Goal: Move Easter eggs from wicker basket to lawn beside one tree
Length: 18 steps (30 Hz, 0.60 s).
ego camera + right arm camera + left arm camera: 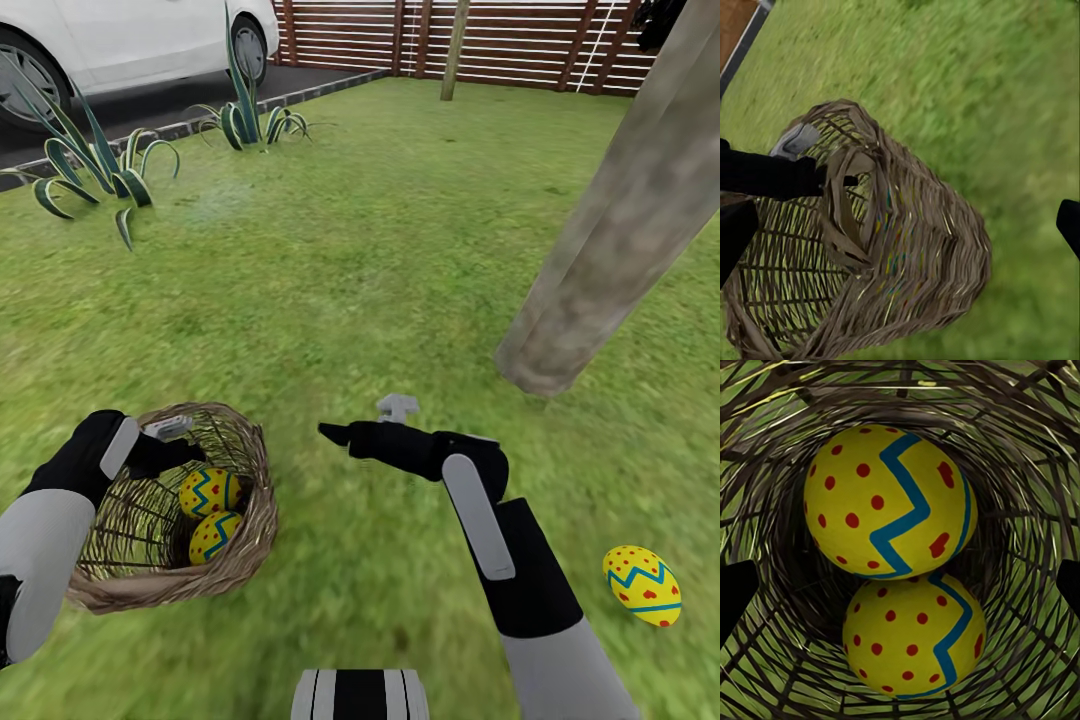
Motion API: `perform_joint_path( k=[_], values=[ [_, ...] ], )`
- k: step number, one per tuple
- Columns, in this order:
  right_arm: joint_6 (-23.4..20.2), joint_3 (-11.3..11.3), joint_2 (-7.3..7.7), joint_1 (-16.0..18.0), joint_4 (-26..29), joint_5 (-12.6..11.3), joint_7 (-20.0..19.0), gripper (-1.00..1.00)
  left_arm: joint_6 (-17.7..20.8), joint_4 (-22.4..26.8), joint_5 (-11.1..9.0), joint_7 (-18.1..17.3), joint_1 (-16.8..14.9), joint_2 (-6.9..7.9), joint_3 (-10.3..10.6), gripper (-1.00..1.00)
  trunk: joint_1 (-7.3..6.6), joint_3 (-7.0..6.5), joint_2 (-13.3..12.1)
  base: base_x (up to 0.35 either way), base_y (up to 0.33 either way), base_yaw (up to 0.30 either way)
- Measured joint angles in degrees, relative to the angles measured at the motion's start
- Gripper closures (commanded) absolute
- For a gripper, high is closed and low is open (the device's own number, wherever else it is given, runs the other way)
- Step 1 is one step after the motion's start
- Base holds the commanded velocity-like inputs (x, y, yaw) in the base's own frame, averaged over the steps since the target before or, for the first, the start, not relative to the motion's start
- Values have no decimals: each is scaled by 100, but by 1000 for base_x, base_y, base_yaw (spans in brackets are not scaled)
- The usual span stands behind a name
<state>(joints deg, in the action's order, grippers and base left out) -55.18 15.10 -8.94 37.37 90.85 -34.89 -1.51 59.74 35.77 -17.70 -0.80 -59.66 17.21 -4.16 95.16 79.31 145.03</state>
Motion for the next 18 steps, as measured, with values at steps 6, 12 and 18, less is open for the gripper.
perform_joint_path(
  k=[6, 12, 18],
  values=[
    [-25, -3, 0, 75, 0, -25, 11, -100, 0, -10, -1, -1, 0, 2, 0, -100, 6, 44, 2, 0, 0, 0],
    [-29, -7, 7, 128, 0, -32, 19, -100, 0, -12, -1, -6, 0, 2, 0, -100, 8, 67, 4, 0, 0, 0],
    [-40, -48, 7, 231, 0, -33, 24, -100, 0, -4, -2, -8, 0, 33, -6, -100, 8, 67, 4, 0, 0, 0]
  ],
)
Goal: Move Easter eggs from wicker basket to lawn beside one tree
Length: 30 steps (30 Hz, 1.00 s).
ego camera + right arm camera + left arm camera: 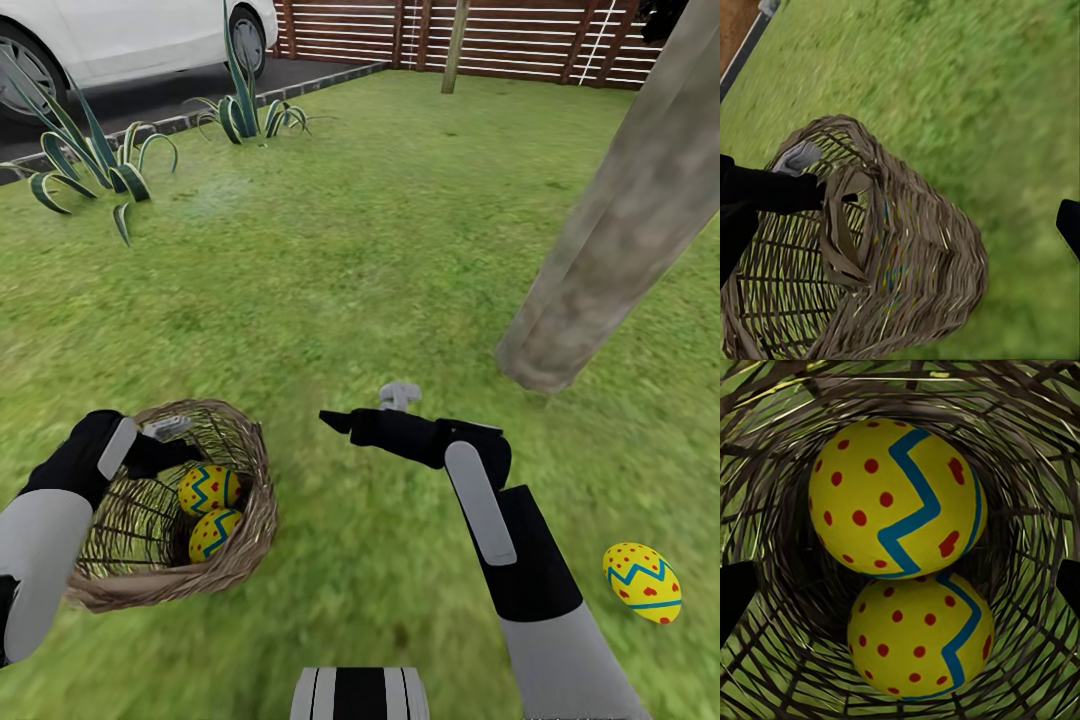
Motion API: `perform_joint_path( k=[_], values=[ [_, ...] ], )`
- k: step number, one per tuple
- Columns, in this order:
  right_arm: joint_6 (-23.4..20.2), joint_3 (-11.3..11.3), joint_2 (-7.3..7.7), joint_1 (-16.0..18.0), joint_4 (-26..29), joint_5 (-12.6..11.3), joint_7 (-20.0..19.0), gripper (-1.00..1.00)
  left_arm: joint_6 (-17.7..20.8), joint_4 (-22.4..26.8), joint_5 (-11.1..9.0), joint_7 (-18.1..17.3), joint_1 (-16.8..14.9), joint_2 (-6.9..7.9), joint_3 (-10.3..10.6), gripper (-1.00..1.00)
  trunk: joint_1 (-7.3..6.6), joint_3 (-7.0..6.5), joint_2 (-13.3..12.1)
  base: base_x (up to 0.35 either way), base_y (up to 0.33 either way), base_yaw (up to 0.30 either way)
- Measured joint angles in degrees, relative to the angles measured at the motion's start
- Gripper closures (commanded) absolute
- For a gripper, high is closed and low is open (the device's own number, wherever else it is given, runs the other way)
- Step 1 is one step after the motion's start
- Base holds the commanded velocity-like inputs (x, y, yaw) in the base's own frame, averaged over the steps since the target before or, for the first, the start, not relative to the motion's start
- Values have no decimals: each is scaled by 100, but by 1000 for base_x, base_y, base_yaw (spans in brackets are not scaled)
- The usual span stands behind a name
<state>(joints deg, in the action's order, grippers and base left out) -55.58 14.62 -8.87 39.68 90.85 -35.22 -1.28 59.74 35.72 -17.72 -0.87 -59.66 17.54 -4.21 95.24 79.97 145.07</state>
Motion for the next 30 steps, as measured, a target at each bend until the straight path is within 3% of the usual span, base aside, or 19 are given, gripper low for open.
perform_joint_path(
  k=[13, 30],
  values=[
    [-8, -8, 3, 41, 0, 0, 1, -100, 1, 15, -52, -395, 2, 297, 8, -100, 0, 0, 0, 0, 0, 0],
    [-8, -34, 10, 46, 0, 1, 1, -100, 2, -32, -64, -581, 8, 323, 175, -100, 10, 89, 5, 0, 0, 0]
  ],
)
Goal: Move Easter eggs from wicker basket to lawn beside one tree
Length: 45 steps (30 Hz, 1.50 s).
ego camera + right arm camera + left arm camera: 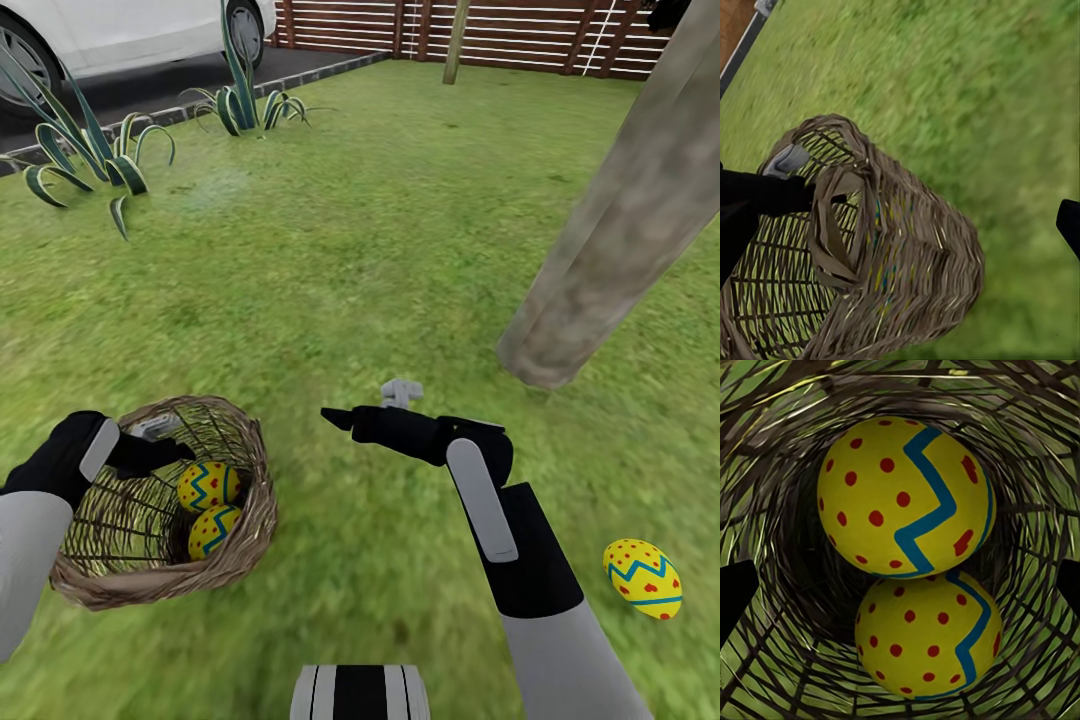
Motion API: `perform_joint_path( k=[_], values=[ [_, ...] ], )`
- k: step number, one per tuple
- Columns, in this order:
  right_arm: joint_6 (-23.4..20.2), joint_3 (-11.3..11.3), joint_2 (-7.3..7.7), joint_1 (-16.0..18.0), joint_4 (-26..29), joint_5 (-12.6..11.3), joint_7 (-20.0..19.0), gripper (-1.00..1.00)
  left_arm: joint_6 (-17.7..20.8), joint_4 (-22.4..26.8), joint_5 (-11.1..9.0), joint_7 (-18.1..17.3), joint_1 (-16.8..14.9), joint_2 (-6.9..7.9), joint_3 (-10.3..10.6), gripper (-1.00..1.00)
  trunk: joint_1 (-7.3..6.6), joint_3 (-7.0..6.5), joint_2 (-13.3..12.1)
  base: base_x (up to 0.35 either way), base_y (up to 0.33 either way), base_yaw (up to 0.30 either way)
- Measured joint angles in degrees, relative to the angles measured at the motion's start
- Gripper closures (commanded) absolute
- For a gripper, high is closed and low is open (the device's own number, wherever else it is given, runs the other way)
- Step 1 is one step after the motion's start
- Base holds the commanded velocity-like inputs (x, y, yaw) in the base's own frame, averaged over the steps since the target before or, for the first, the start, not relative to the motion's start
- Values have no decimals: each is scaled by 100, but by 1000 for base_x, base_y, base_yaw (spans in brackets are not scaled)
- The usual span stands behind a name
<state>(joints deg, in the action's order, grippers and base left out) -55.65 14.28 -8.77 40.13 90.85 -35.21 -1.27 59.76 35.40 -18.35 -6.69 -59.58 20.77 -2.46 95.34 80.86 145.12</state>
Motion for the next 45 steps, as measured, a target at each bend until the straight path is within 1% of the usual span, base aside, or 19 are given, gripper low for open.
perform_joint_path(
  k=[4, 8, 15, 20, 25, 30, 33, 45],
  values=[
    [0, -7, 0, 4, 0, 0, 0, -100, 0, -1, 0, -1, 1, -1, 15, -100, 0, 0, 0, 0, 0, 0],
    [0, -9, 0, 9, 0, 3, 0, -100, 0, -2, 1, -73, 1, 1, 25, -100, 11, 88, 5, 0, 0, 0],
    [0, -38, 0, 32, 0, -5, 0, -100, 0, -2, 2, -193, 1, 4, 33, -100, 10, 89, 5, 0, 0, 0],
    [-4, -45, 0, 34, 0, -15, 0, -100, 2, -2, 10, -221, 1, 6, 118, -100, 10, 89, 5, 0, 0, 0],
    [-4, -48, 0, 35, 0, -17, 0, -100, 0, -2, 14, -243, 1, 4, 156, -100, 10, 89, 5, 0, 0, 0],
    [-7, -52, 3, 35, 0, -18, 0, -100, -42, -2, 15, -251, 1, 3, 165, -100, 10, 89, 5, 0, 0, 0],
    [-6, -53, 6, 38, 0, -14, 0, -100, -54, -2, 16, -262, 1, 2, 166, -100, 18, 155, 9, 0, 0, 0],
    [-9, -85, 6, 44, 0, -18, 0, -100, -129, 12, -4, -407, 1, 5, 167, -100, 18, 155, 9, 0, 0, 0]
  ],
)
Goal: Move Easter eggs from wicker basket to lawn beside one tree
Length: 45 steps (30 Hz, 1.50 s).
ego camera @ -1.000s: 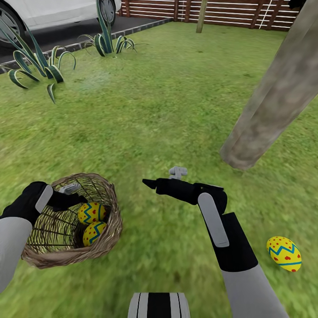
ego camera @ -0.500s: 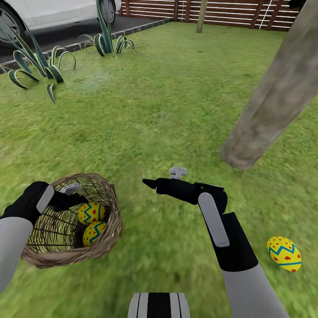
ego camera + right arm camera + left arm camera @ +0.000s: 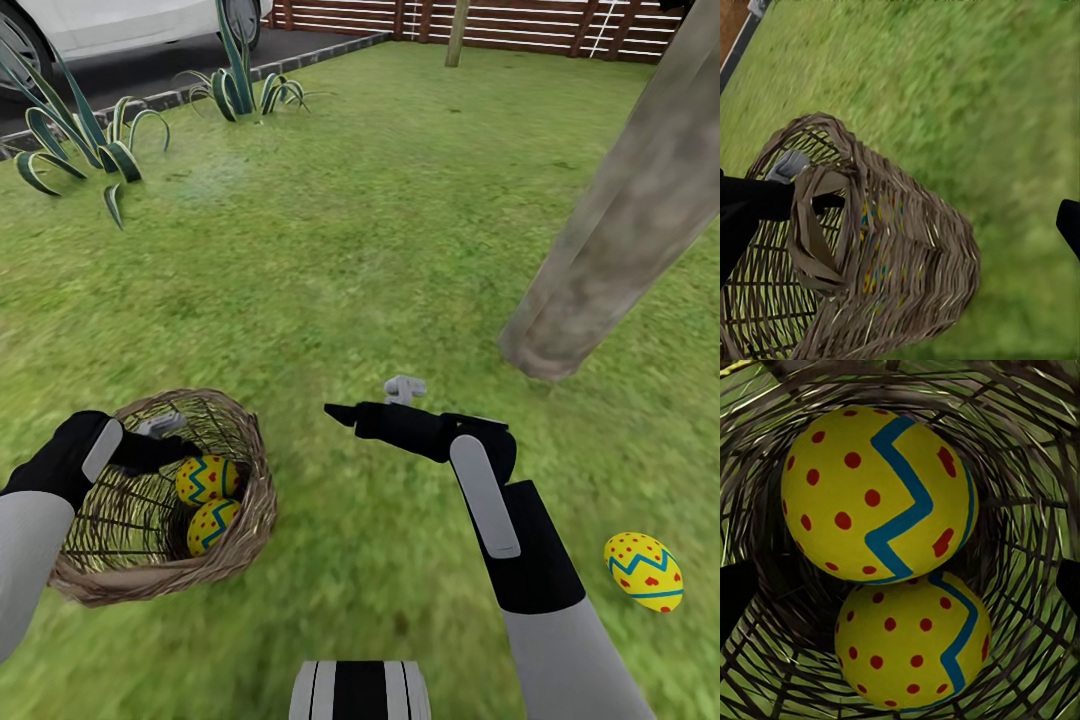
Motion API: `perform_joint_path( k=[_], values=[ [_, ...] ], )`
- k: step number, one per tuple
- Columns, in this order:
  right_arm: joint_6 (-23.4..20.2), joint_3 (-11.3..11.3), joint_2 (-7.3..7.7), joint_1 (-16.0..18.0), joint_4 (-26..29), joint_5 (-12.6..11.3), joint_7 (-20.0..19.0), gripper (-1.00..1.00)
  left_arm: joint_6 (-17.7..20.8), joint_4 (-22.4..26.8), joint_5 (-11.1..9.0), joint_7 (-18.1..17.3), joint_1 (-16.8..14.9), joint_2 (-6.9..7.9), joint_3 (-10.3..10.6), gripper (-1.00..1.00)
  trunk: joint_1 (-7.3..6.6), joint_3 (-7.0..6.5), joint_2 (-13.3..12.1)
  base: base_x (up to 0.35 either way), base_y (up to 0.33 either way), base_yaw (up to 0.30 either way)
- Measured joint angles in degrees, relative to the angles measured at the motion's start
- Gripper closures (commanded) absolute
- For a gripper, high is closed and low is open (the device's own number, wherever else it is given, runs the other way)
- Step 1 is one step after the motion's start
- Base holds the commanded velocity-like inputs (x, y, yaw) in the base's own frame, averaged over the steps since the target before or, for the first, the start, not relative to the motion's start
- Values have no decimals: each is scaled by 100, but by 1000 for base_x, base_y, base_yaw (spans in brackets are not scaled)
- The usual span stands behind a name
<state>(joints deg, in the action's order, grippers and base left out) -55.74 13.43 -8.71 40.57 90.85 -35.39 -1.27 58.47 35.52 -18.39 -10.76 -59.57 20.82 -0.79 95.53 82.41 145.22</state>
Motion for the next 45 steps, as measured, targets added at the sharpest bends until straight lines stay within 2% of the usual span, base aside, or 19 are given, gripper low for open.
perform_joint_path(
  k=[11, 19, 23, 34, 42, 45],
  values=[
    [-166, -43, 2, 48, 0, 1, 0, -100, -215, -13, 3, -224, 31, 0, 0, -100, 0, 0, 0, 0, 0, 0],
    [-216, -87, 3, 65, 0, 0, 0, -100, -306, -14, 11, -246, 51, 0, 0, -100, 0, 0, 0, 0, 0, 0],
    [-219, -90, 2, 67, 0, 4, 0, -100, -318, -14, 13, -248, 53, 6, 0, -100, 11, 88, 5, 0, 0, 0],
    [-220, -108, 2, 68, 0, 0, 0, -100, -570, -20, 45, -256, 67, 9, 0, -100, 10, 89, 5, 0, 0, 0],
    [-221, -109, 3, 70, 0, 4, 0, -100, -664, -23, 51, -259, 62, 9, 0, -100, 31, 265, 16, 0, 0, 0],
    [-221, -110, 3, 69, 0, 0, 0, -100, -676, -23, 51, -259, 62, 9, 0, -100, 31, 266, 16, 0, 0, 0]
  ],
)
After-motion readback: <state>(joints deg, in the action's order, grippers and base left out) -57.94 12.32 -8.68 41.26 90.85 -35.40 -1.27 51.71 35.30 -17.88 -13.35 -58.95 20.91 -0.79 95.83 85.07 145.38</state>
